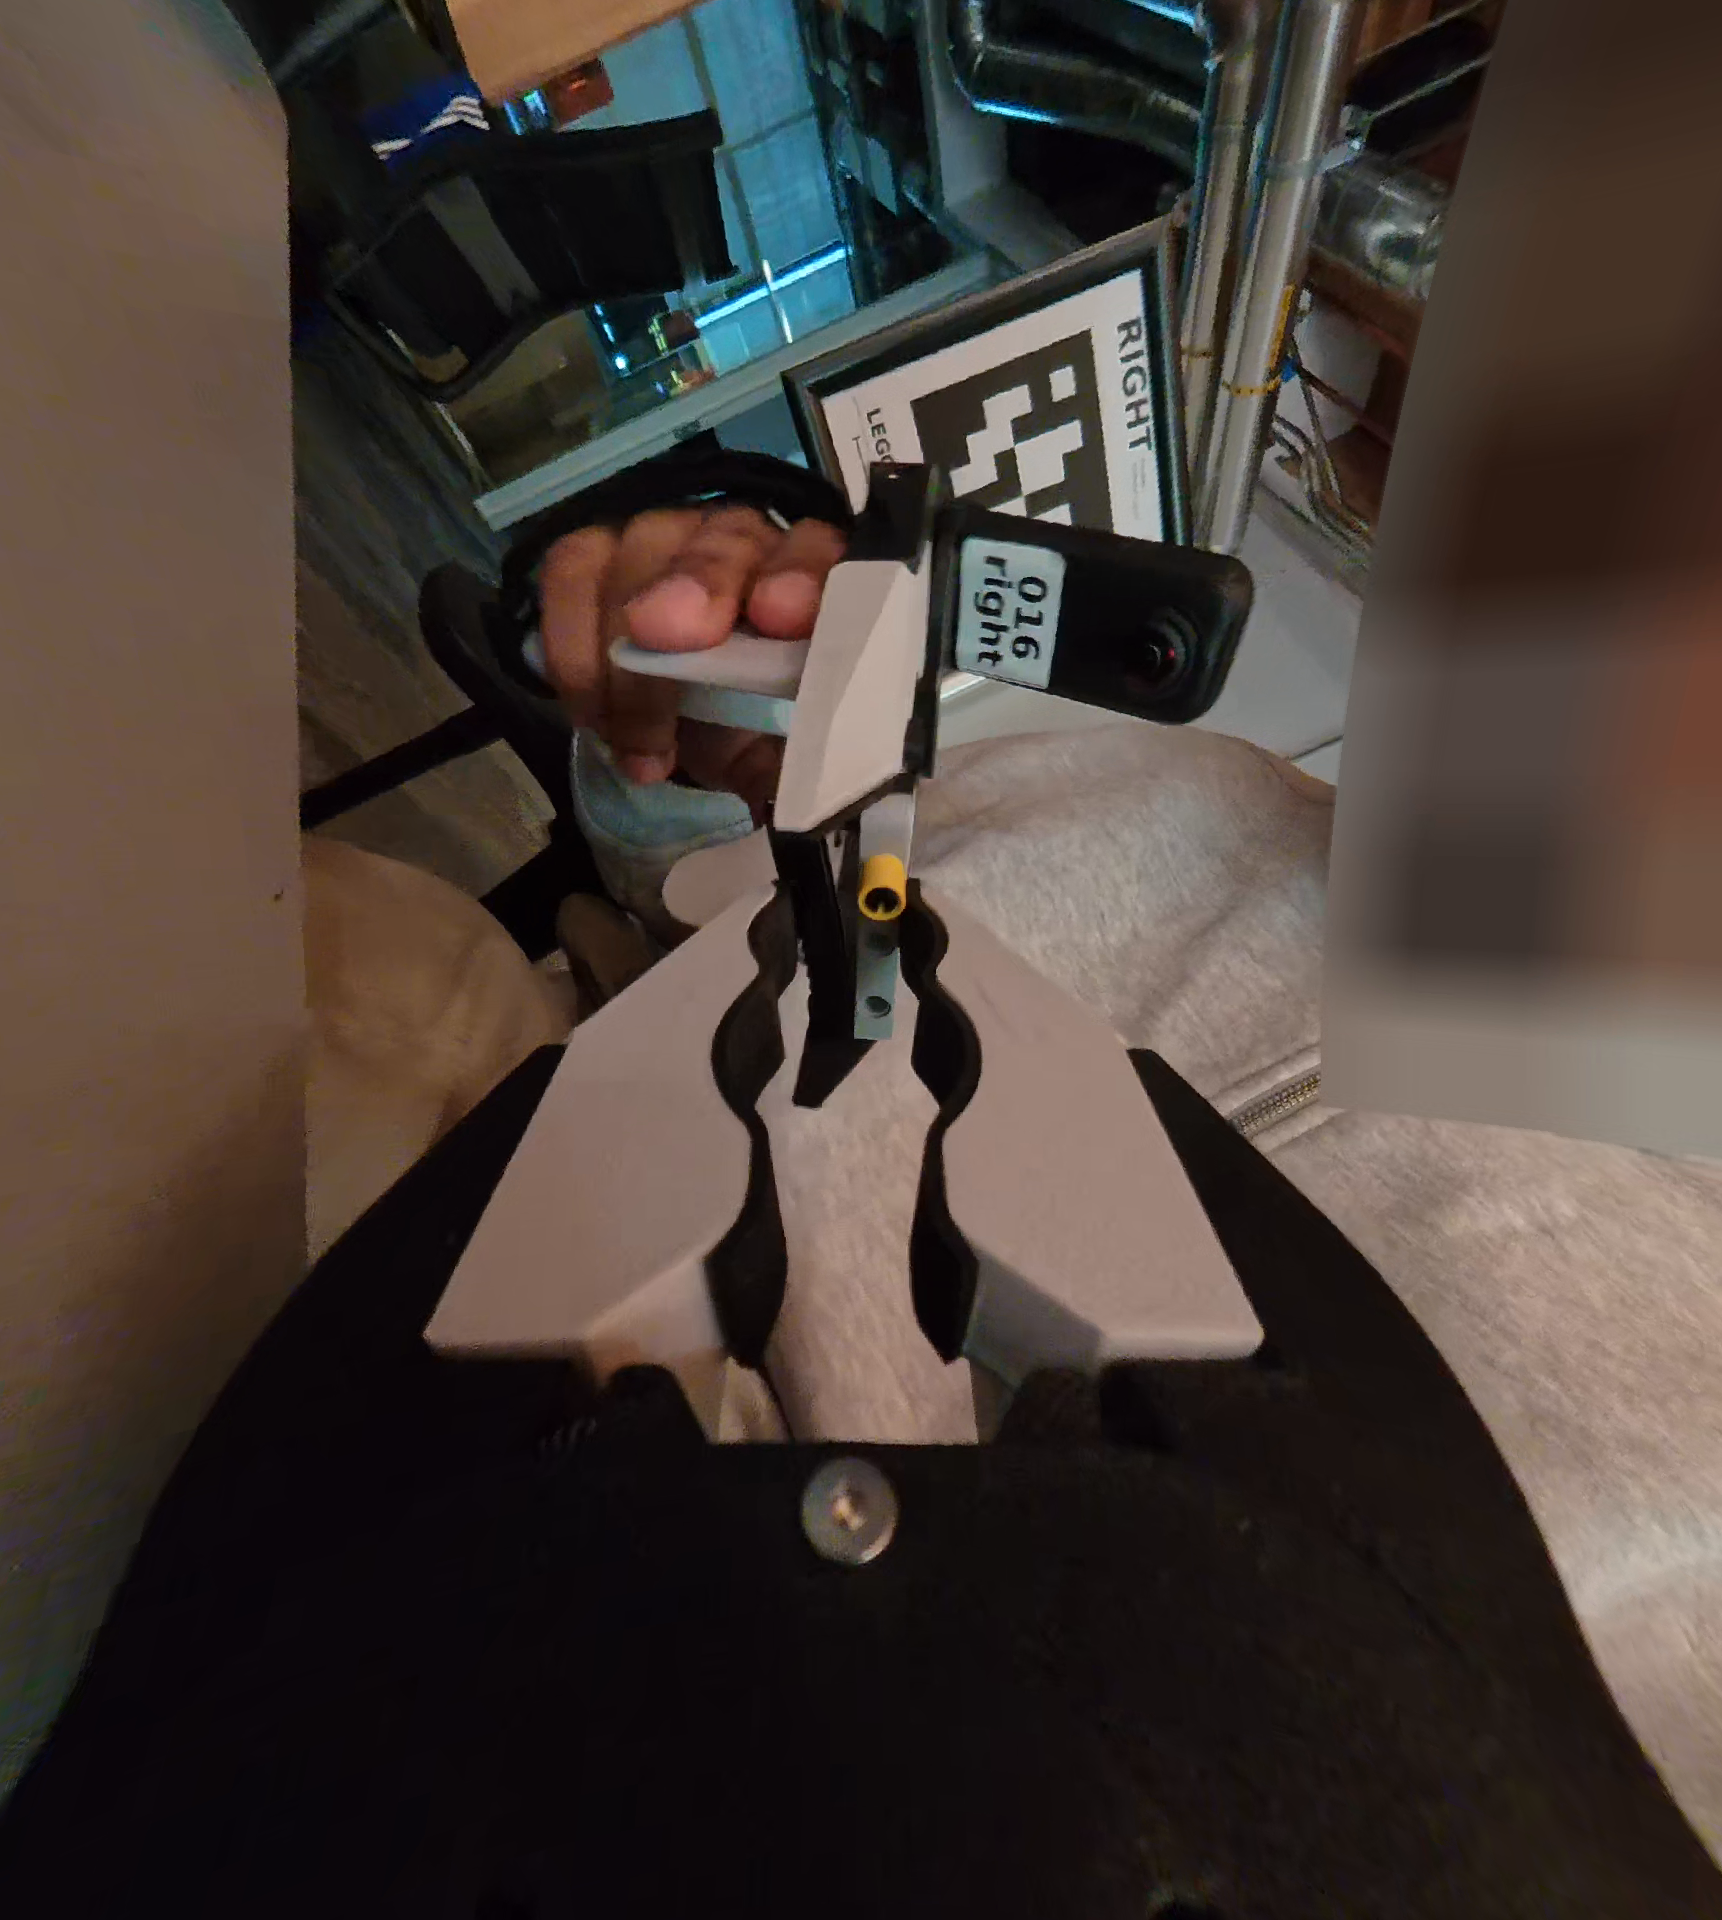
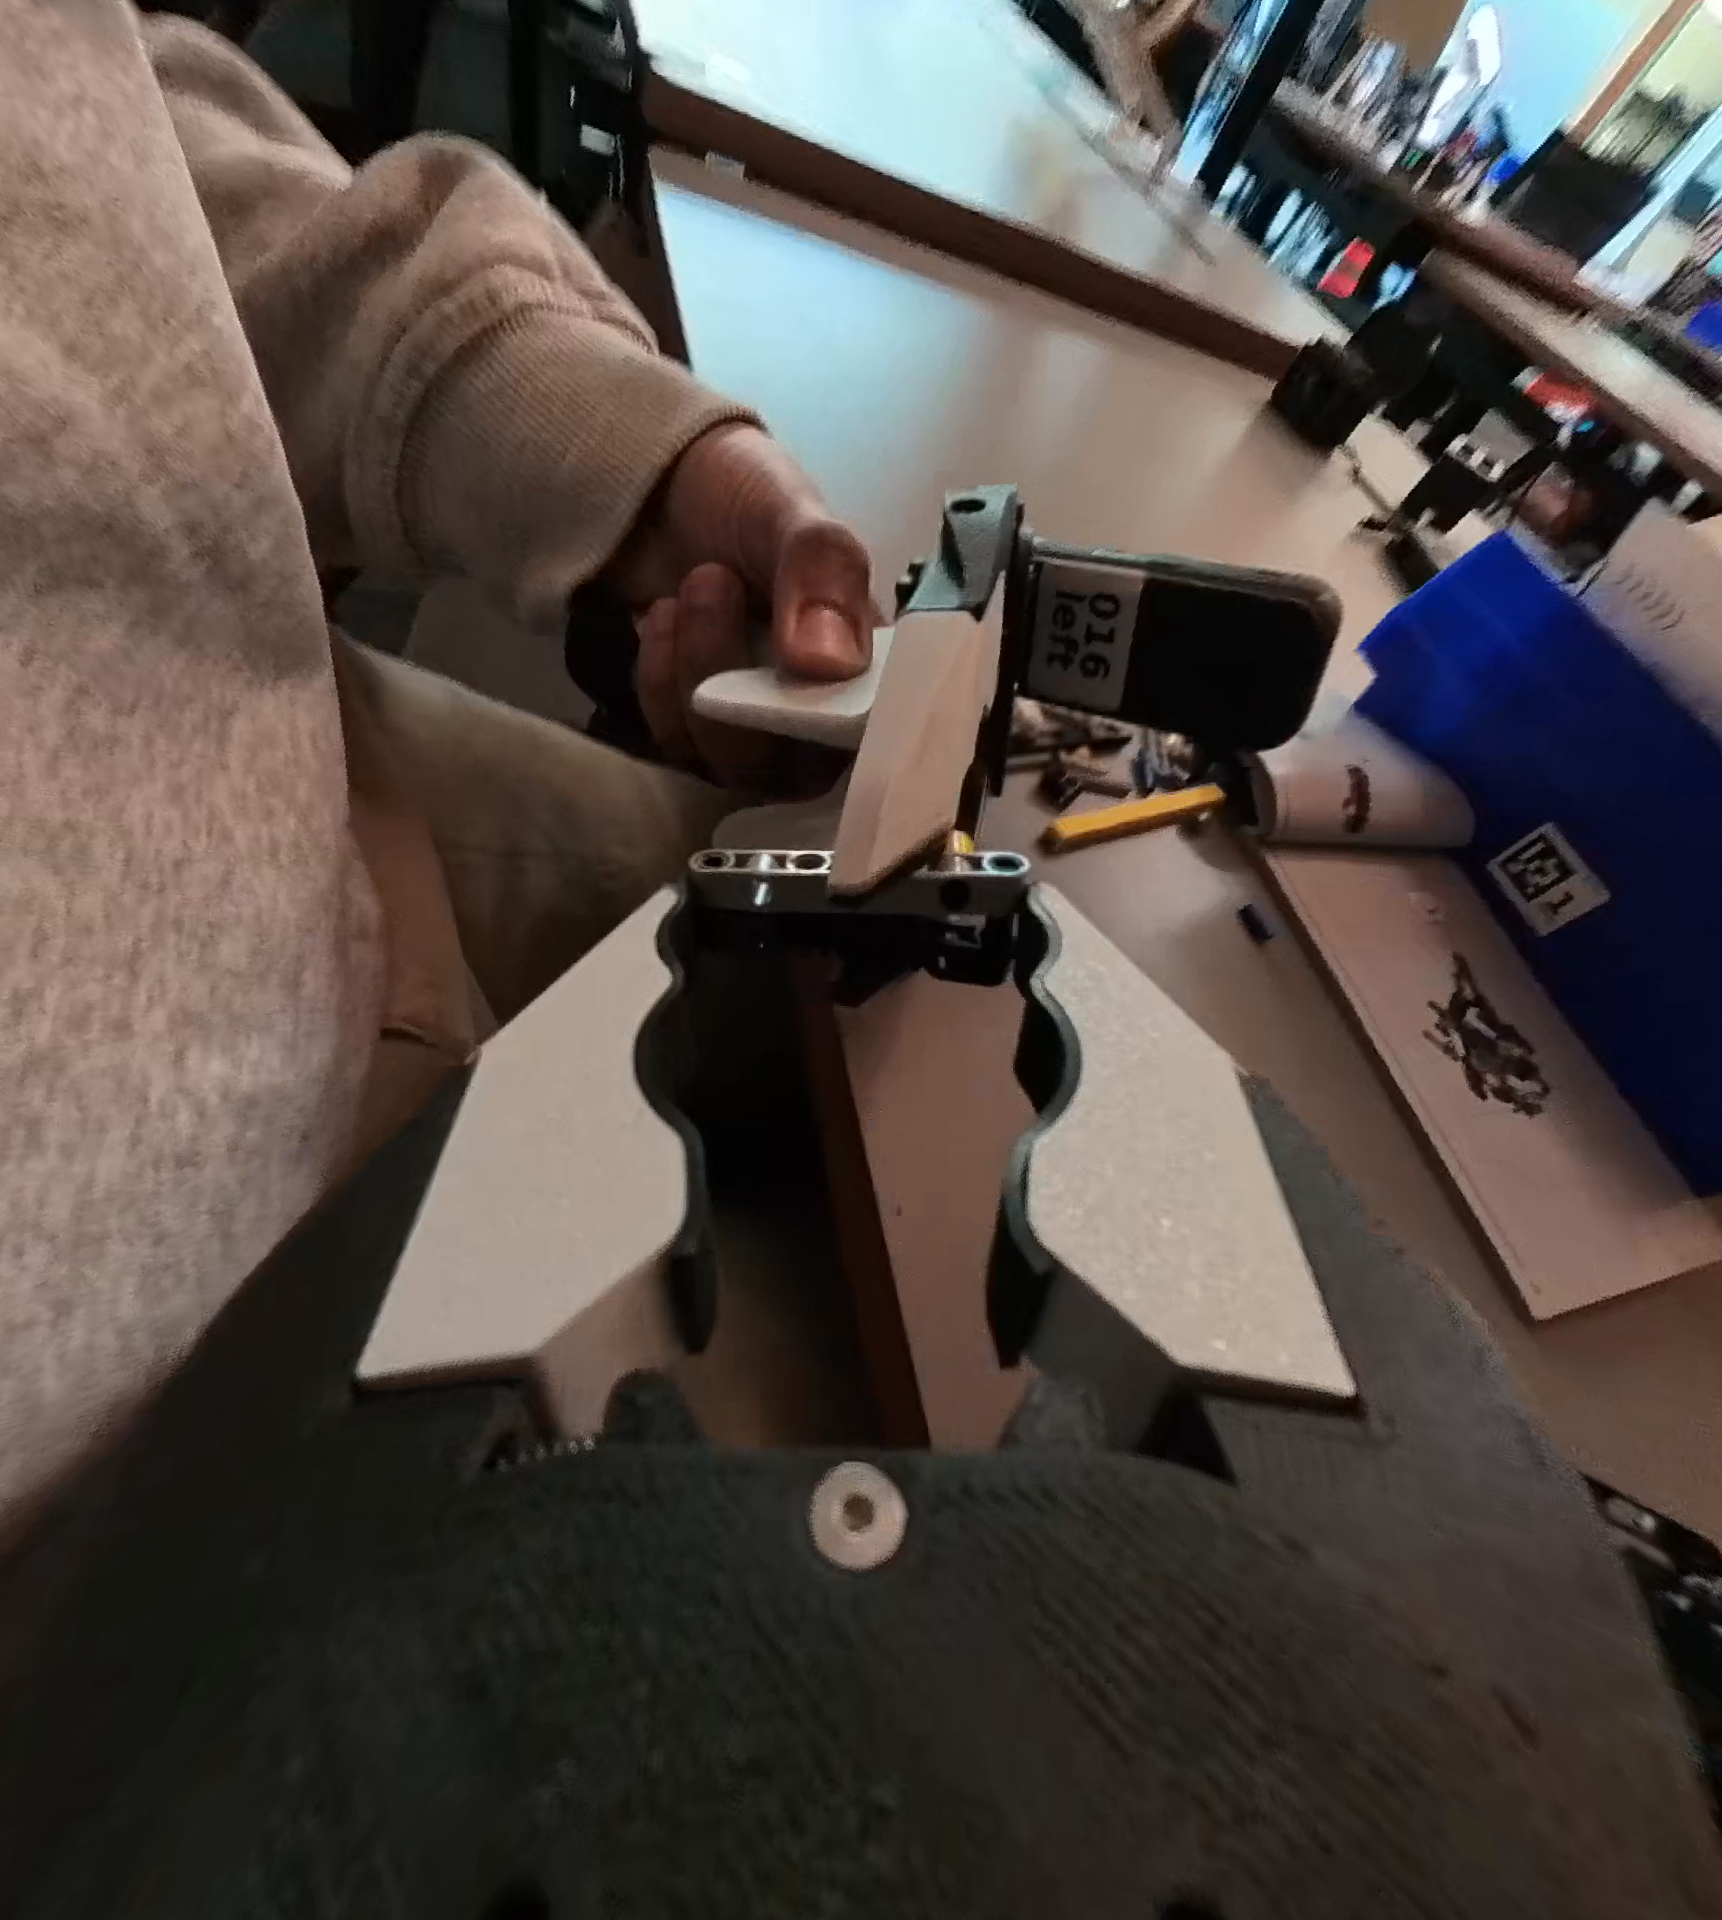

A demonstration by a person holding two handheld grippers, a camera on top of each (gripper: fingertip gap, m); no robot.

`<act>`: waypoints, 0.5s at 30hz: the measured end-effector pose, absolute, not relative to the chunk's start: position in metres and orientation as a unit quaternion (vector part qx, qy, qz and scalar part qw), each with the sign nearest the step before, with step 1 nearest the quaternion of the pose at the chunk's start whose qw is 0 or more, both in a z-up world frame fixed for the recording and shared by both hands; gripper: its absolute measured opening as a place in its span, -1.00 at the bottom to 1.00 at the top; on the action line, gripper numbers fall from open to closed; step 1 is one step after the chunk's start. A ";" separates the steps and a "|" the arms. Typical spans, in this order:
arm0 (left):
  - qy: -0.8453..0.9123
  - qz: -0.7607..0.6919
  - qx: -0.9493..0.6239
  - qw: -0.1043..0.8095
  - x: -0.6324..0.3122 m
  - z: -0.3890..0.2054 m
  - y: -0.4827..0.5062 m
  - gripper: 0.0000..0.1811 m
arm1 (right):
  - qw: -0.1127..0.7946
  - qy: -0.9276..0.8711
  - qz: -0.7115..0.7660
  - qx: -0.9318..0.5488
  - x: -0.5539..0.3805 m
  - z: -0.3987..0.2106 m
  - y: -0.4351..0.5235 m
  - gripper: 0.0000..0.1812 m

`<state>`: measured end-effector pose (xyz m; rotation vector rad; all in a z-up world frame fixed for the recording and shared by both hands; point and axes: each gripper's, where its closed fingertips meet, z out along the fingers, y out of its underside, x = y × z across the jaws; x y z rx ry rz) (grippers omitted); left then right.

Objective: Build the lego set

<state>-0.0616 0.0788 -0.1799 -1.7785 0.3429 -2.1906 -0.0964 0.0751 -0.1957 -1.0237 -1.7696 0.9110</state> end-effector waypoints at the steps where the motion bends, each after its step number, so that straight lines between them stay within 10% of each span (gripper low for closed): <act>1: 0.130 -0.751 -0.627 0.161 -0.062 -0.180 0.079 -0.82 | 0.442 -0.692 0.389 -0.417 -0.096 -0.191 0.076 -0.31; 3: 0.152 -0.718 -0.649 0.200 -0.065 -0.184 0.083 -0.82 | 0.445 -0.640 0.443 -0.443 -0.094 -0.179 0.087 0.02; 15: 0.287 -0.493 -0.708 0.417 -0.067 -0.191 0.103 -0.81 | 0.242 -0.447 0.687 -0.519 -0.097 -0.161 0.094 -0.25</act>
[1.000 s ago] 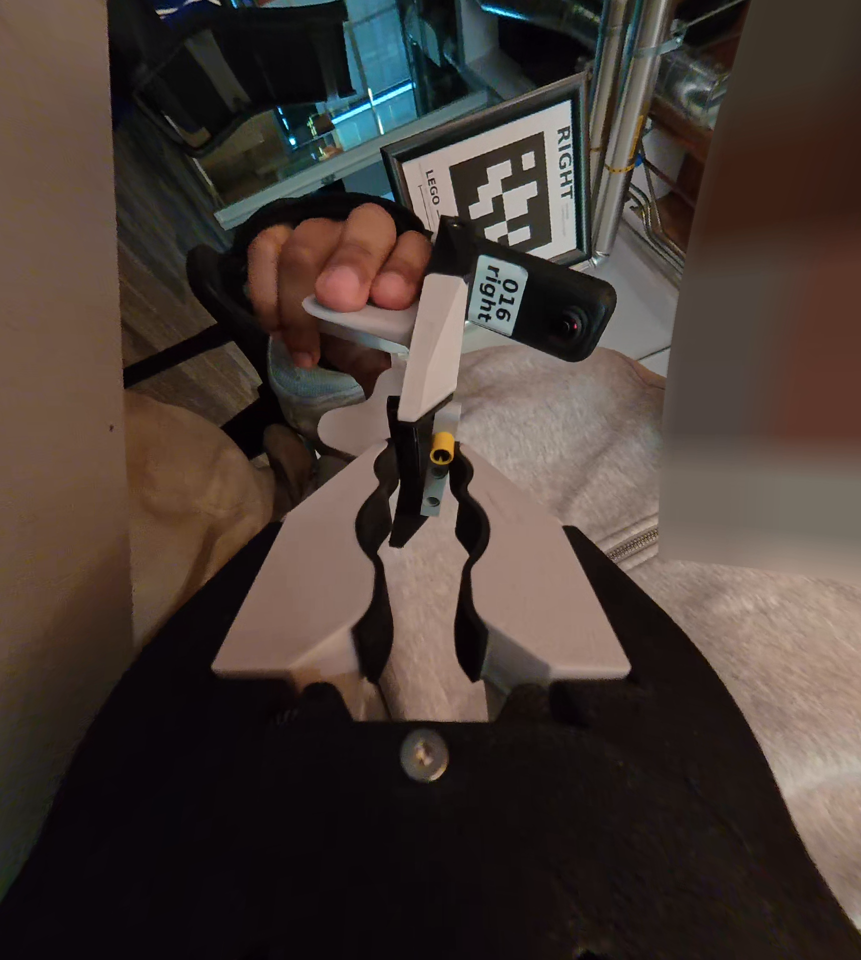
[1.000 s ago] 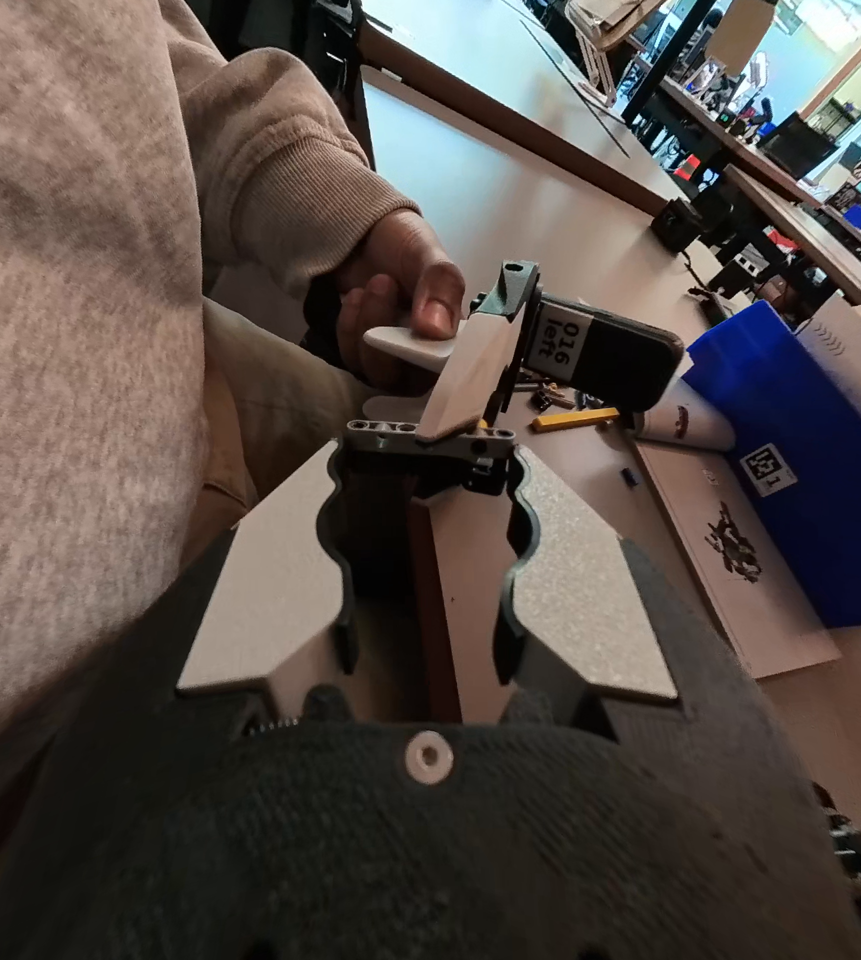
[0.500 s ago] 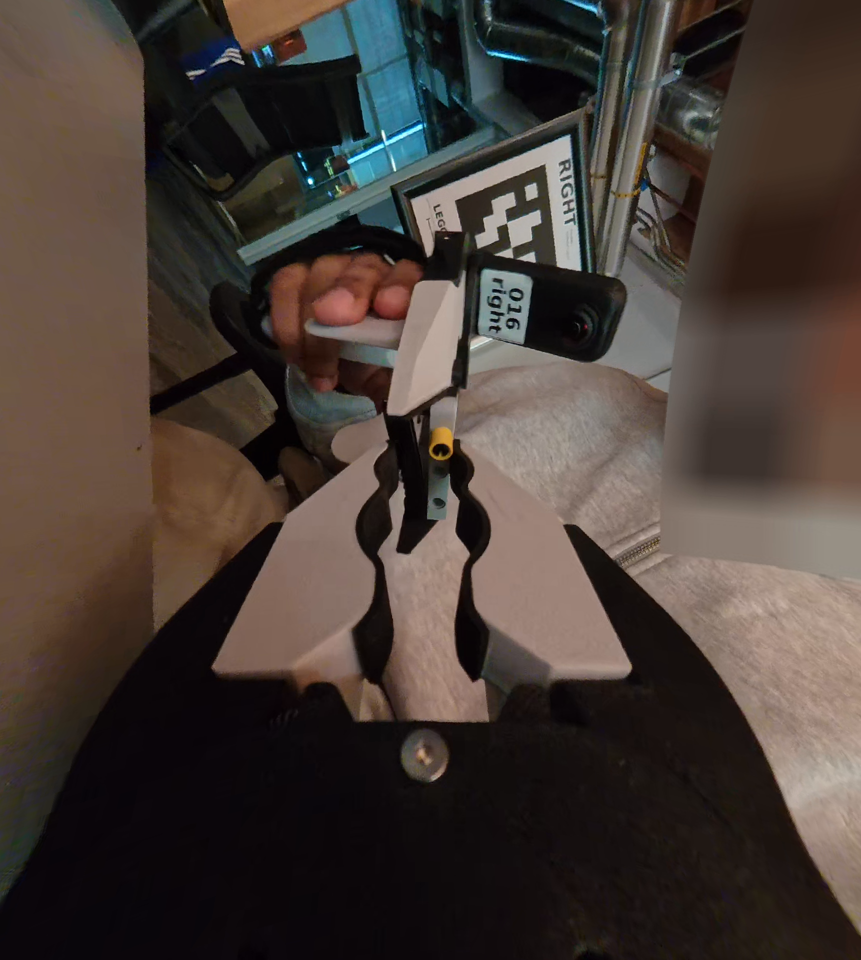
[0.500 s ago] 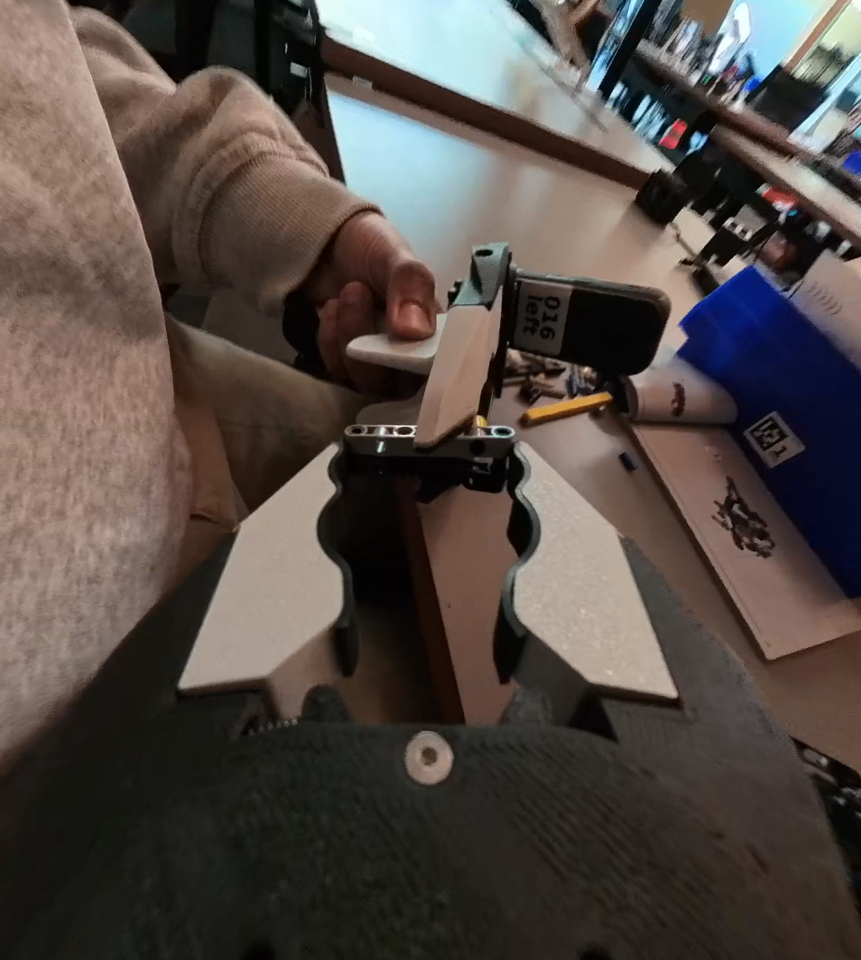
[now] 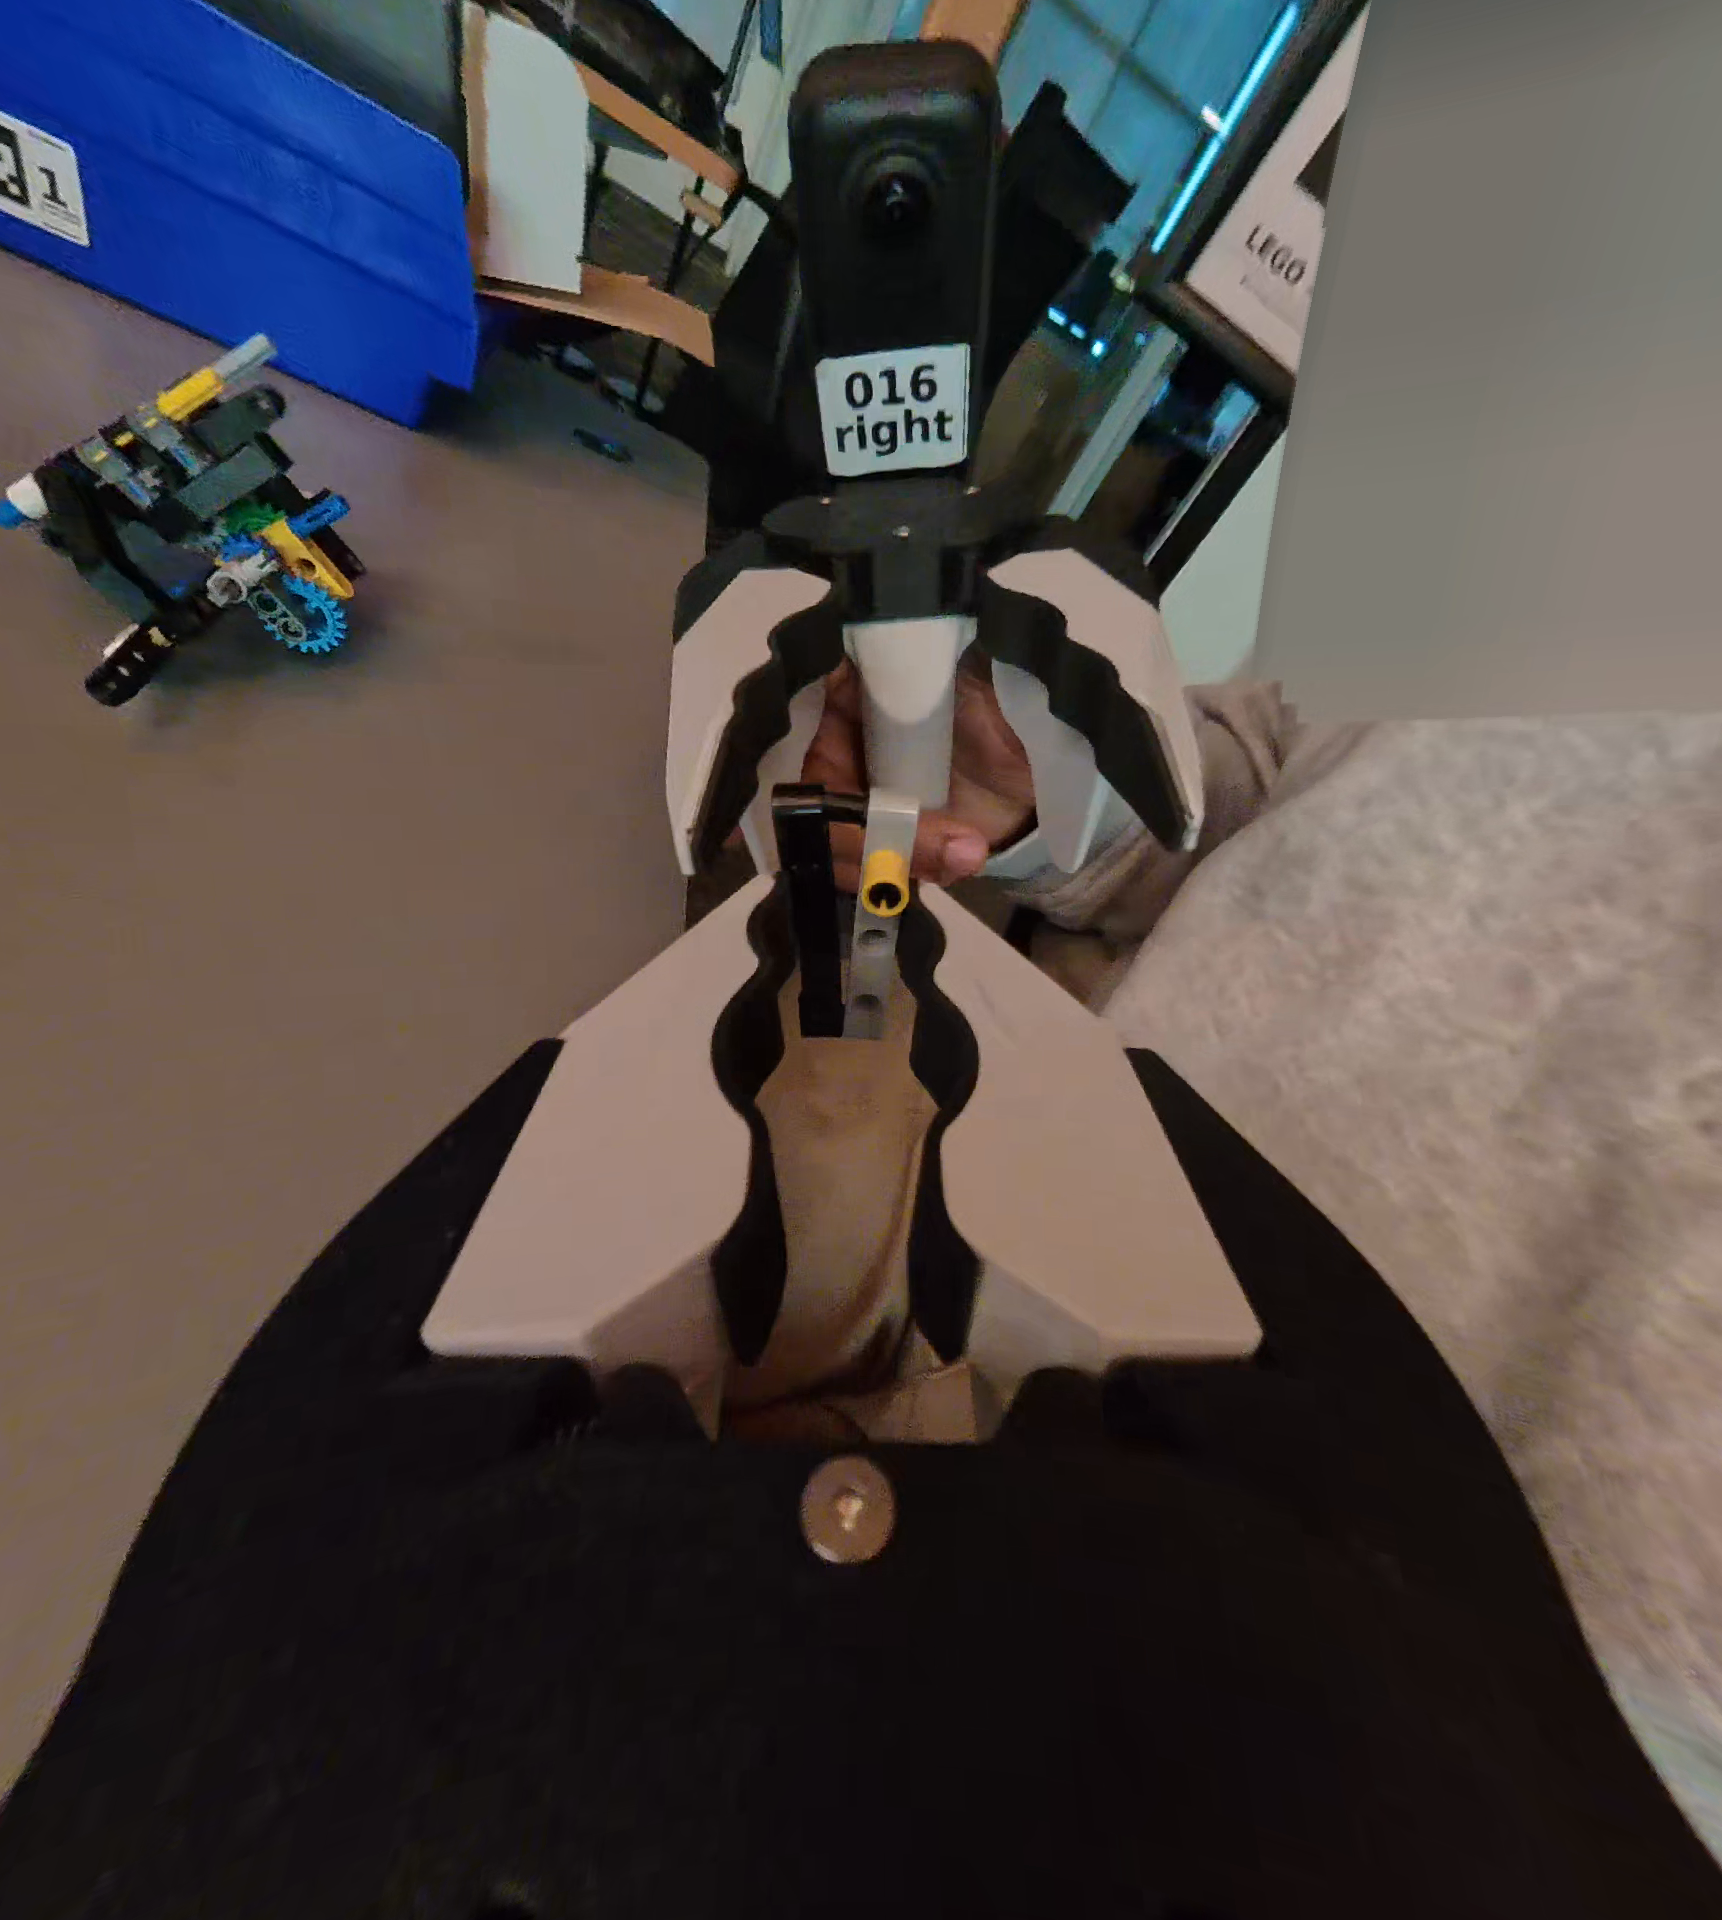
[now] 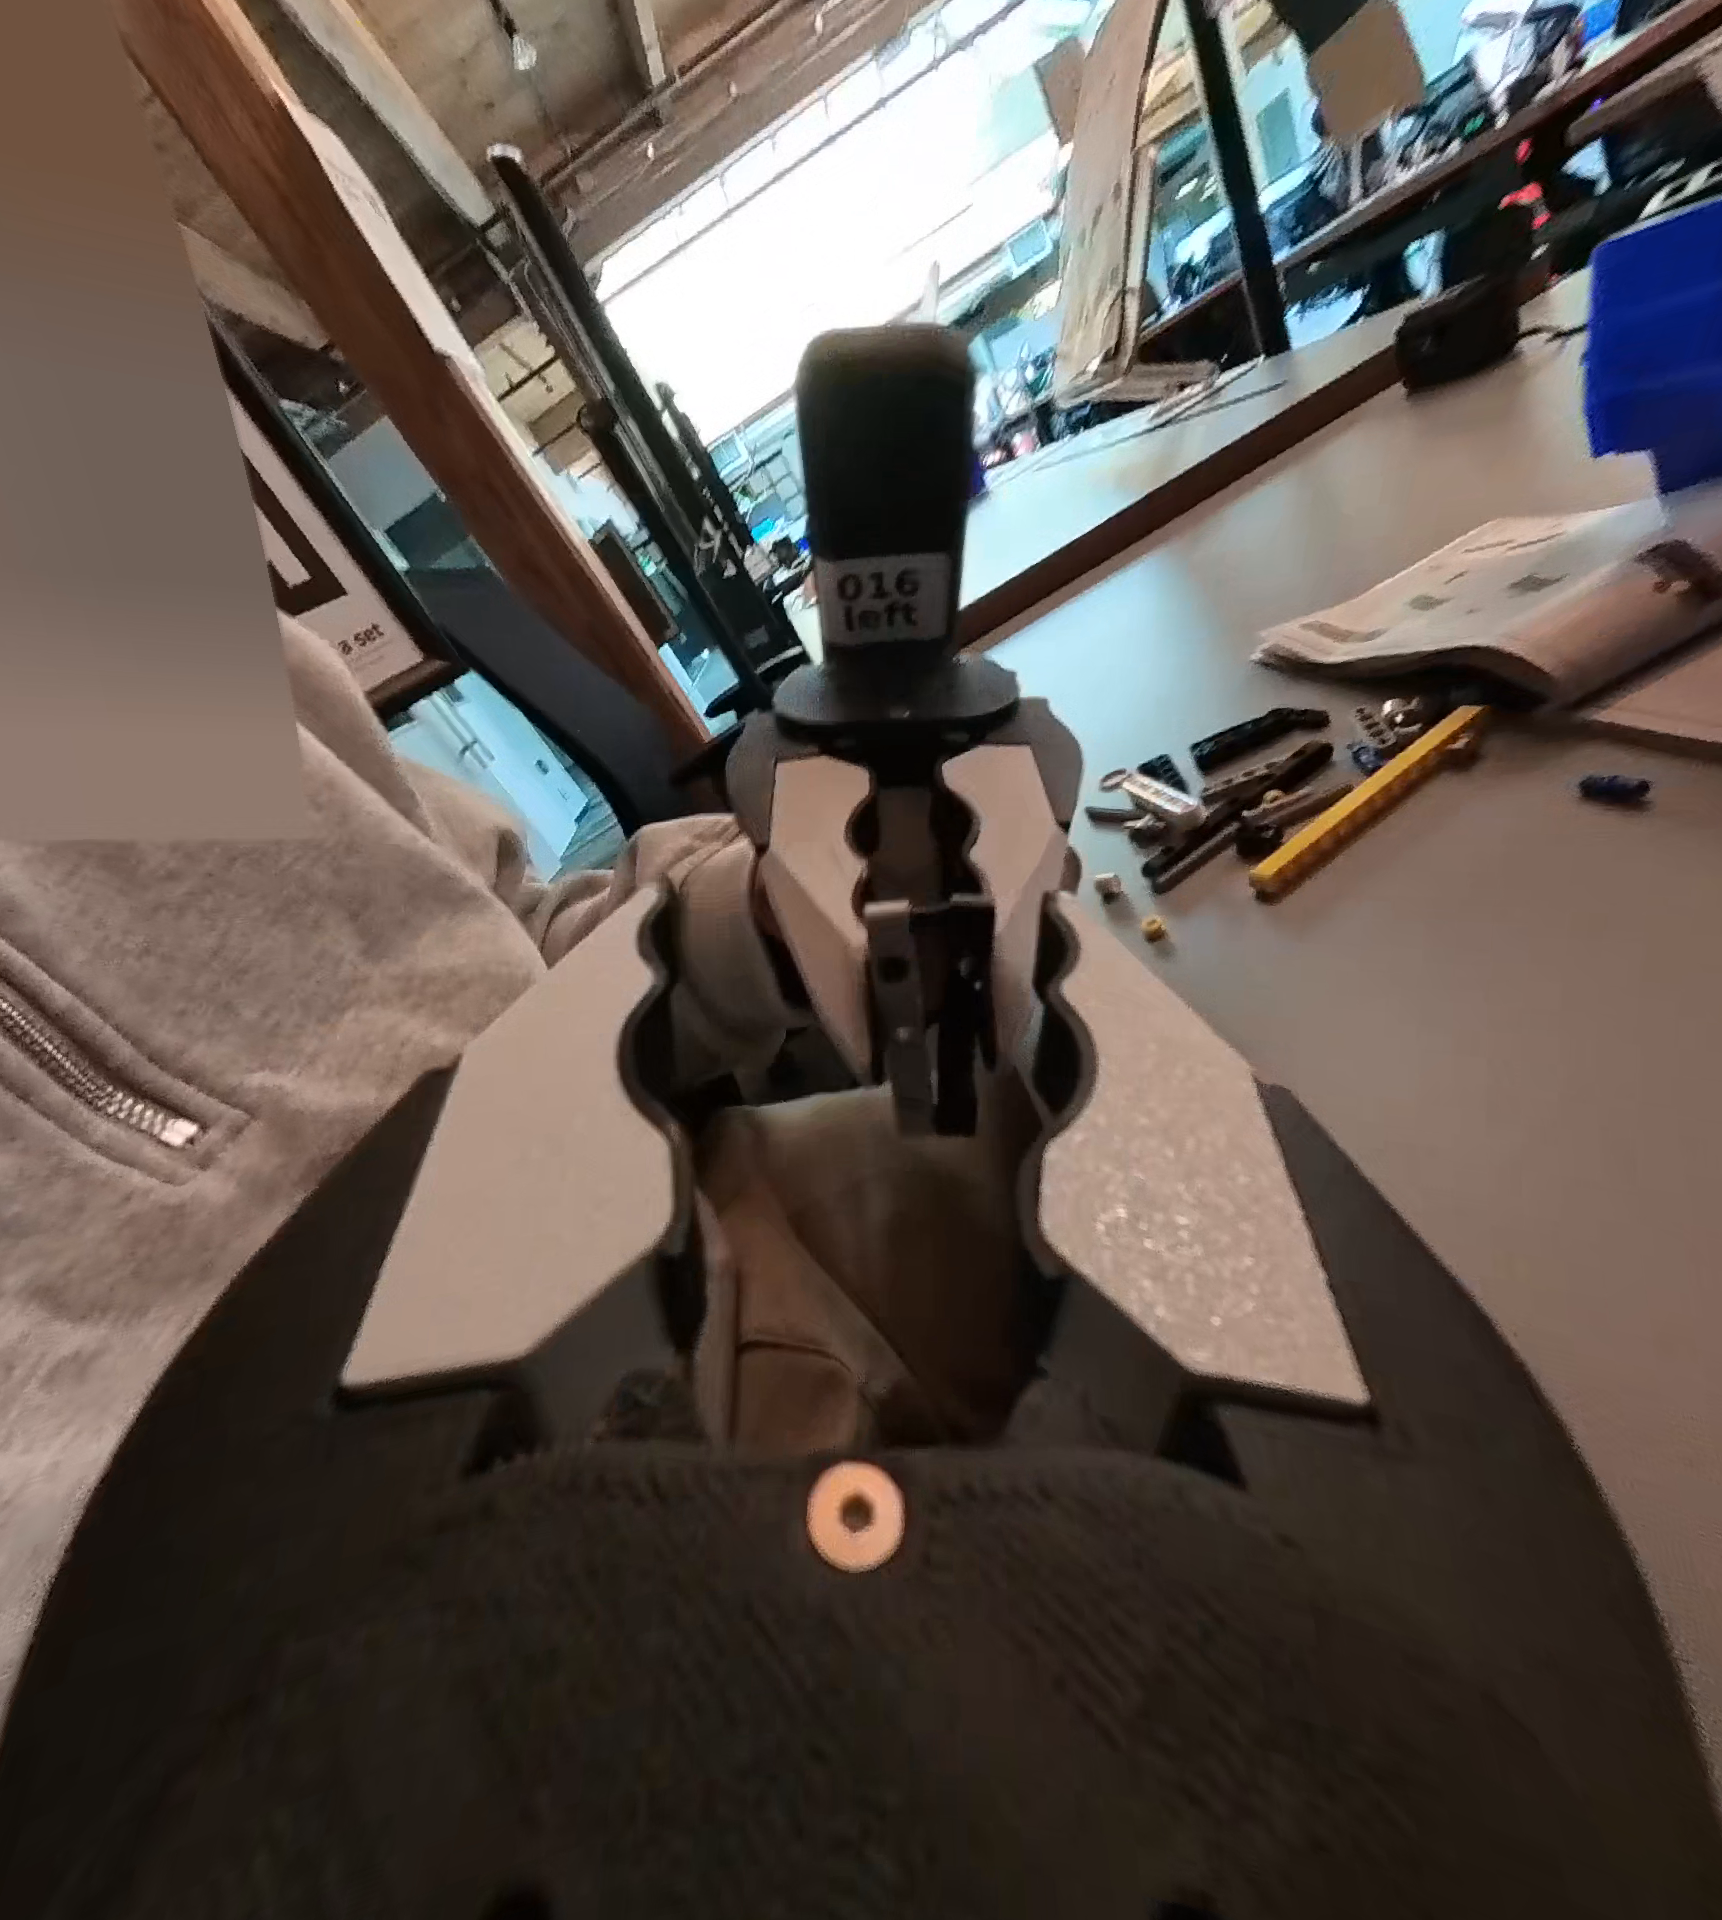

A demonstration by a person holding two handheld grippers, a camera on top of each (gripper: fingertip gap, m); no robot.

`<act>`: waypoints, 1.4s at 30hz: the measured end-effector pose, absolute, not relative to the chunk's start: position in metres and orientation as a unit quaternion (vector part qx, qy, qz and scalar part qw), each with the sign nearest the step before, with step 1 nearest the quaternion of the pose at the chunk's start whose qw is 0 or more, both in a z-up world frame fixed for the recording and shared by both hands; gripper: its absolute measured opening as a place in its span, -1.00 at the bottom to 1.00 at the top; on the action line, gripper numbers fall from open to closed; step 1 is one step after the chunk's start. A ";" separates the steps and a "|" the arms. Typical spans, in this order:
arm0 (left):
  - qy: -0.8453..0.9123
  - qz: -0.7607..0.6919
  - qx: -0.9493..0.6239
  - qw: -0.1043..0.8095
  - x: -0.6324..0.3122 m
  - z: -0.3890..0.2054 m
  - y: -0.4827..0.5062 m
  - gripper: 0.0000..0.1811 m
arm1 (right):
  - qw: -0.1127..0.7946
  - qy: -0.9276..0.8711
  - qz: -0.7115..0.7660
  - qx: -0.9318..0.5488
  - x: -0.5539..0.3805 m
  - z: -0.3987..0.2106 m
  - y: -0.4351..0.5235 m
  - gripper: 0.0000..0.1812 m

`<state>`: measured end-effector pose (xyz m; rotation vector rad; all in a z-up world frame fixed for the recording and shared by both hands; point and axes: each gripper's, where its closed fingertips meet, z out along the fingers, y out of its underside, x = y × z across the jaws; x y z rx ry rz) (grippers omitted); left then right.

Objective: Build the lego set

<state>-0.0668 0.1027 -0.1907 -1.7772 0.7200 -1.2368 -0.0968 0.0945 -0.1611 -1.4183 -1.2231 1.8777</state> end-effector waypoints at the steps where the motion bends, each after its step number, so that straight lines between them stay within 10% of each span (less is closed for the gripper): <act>1: 0.296 -0.487 -0.707 0.419 -0.064 -0.191 0.101 -0.81 | 0.247 -0.444 0.688 -0.518 -0.097 -0.160 0.094 -0.32; 5: 0.316 -0.474 -0.702 0.428 -0.056 -0.189 0.097 -0.81 | 0.271 -0.465 0.663 -0.521 -0.096 -0.165 0.095 -0.73; 33: 0.367 -0.431 -0.711 0.418 -0.042 -0.200 0.088 -0.81 | 0.212 -0.463 0.689 -0.516 -0.093 -0.171 0.089 -0.94; 42: 0.356 -0.419 -0.706 0.446 -0.054 -0.193 0.094 -0.81 | 0.216 -0.469 0.691 -0.505 -0.089 -0.165 0.091 -0.48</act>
